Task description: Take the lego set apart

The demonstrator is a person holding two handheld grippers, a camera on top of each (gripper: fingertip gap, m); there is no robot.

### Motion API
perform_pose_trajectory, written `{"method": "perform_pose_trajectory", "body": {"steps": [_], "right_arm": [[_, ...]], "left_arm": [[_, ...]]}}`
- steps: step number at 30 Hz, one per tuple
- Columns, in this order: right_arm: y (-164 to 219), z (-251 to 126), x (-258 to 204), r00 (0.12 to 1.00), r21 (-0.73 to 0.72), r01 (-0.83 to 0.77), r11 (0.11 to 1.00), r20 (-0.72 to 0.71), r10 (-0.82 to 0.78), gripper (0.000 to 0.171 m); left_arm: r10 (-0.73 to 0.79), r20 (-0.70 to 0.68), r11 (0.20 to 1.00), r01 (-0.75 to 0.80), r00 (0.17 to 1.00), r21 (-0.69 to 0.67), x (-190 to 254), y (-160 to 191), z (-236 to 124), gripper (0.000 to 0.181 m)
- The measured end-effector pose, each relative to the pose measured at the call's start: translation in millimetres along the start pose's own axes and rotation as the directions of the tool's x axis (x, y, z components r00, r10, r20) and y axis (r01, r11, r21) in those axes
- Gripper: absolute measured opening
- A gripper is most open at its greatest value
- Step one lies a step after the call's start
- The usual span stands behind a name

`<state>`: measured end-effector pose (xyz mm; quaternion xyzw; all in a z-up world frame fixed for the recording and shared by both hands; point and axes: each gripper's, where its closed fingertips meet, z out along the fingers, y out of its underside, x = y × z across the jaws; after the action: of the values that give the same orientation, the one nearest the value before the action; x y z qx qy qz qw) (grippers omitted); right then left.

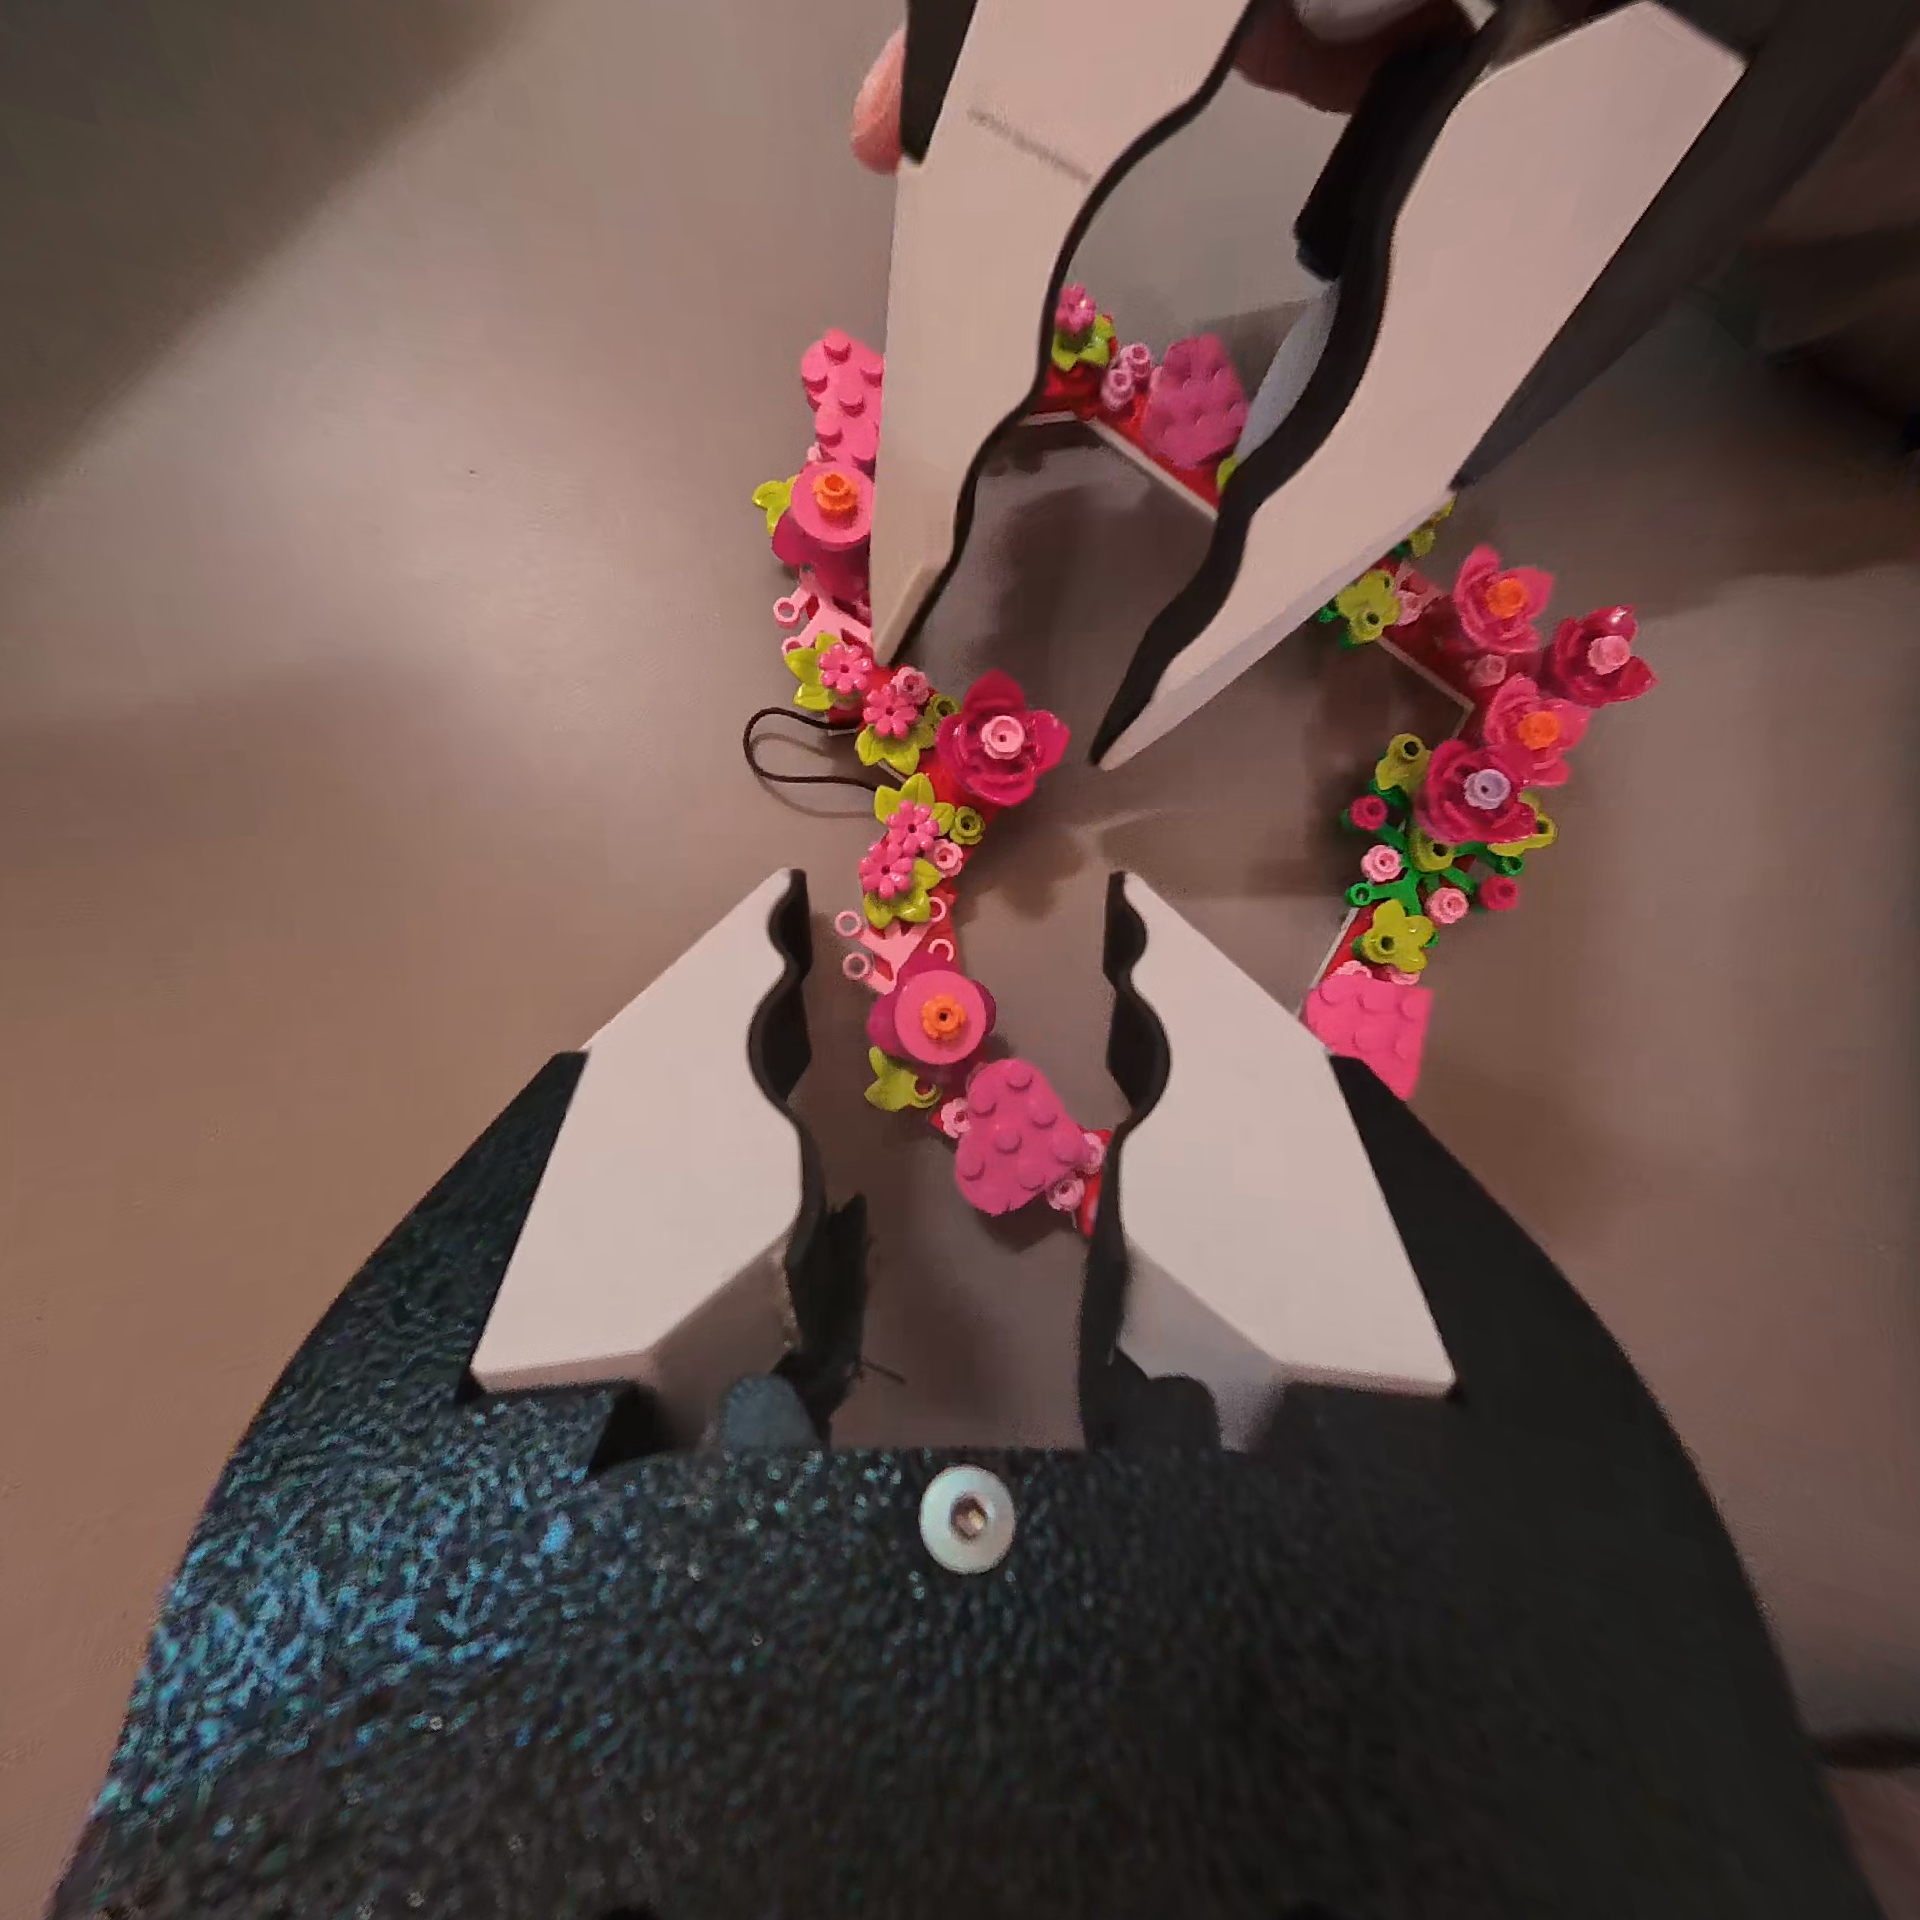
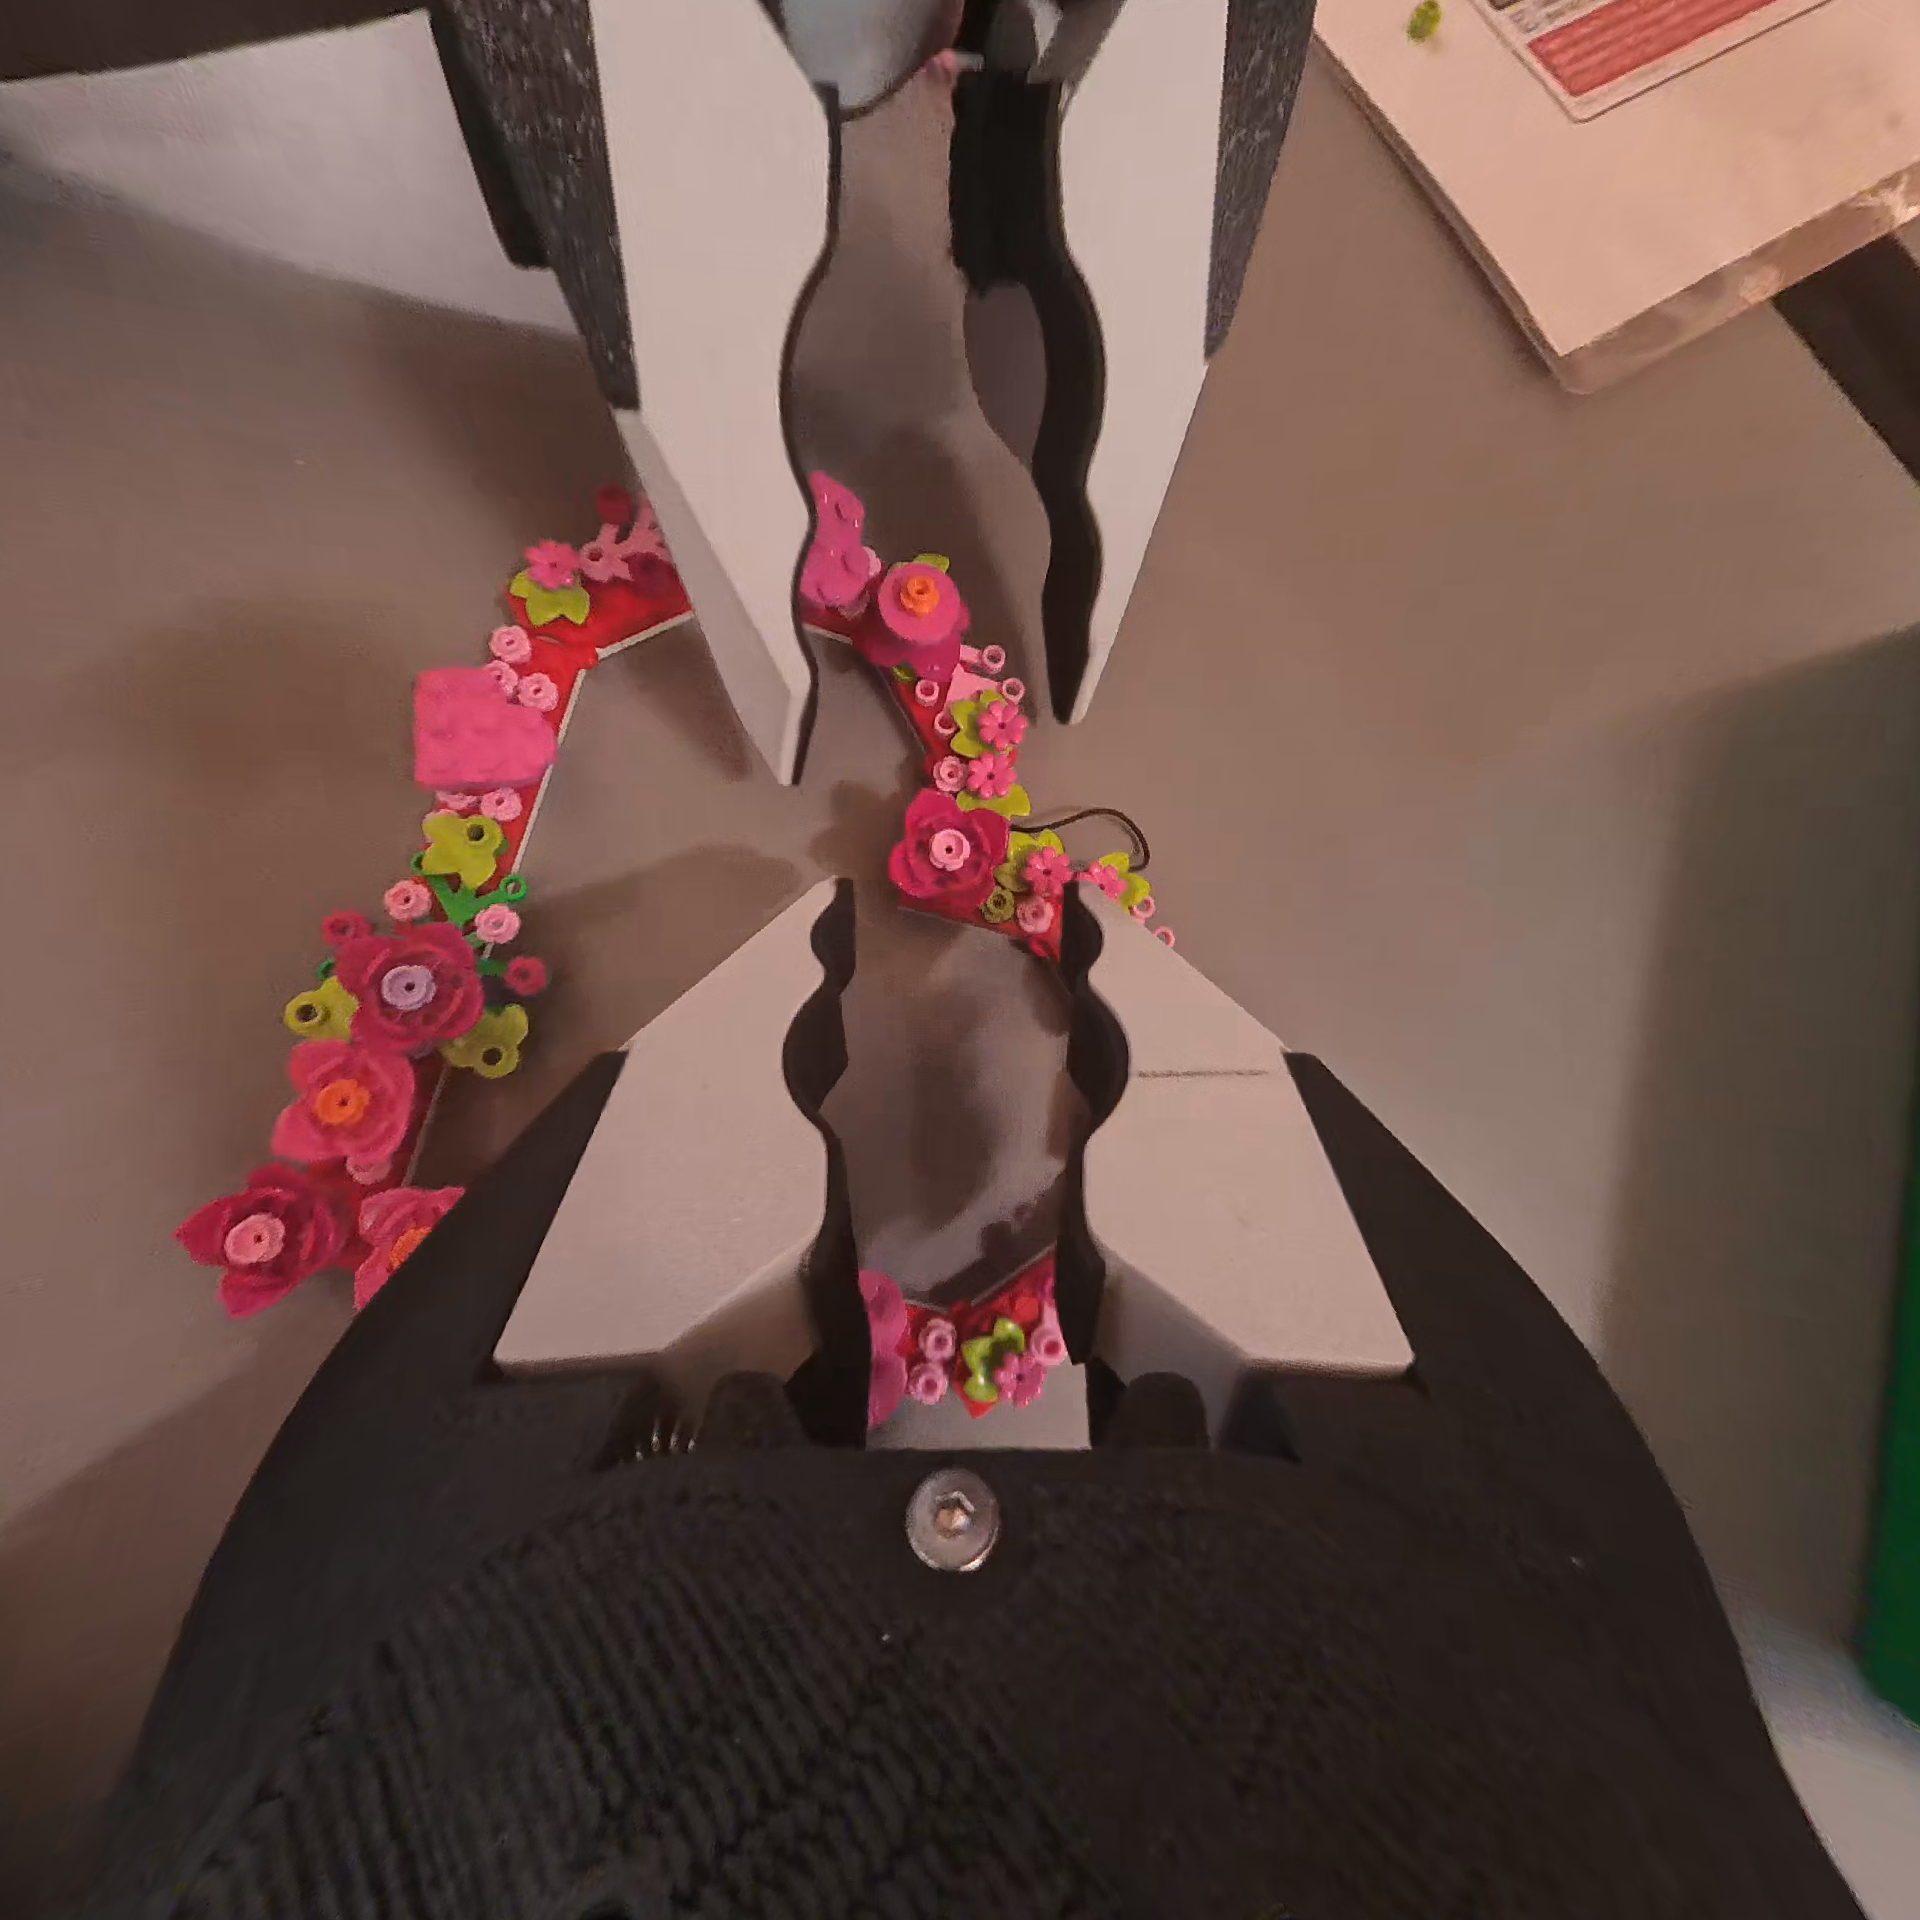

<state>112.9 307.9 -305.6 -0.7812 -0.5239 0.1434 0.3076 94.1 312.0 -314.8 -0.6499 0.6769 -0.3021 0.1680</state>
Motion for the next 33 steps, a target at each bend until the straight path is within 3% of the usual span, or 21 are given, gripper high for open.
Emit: {"method": "perform_pose_trajectory", "body": {"steps": [10,24,33], "right_arm": [[-4,8,0,1.000,0.011,0.005,1.000,0.013,-0.005,0.028],[-7,10,-9,0.999,0.043,0.032,0.999,0.025,-0.033,0.022],[-8,10,-11,0.986,0.080,0.143,0.986,-0.093,-0.136,0.021]], "left_arm": [[0.037,0.022,0.999,-0.036,0.999,-0.023,-3,2,11,0.031],[0.042,0.062,0.997,-0.037,0.997,-0.071,-6,7,9,0.019],[0.075,0.082,0.993,-0.067,0.994,-0.094,-6,9,9,0.018]]}}
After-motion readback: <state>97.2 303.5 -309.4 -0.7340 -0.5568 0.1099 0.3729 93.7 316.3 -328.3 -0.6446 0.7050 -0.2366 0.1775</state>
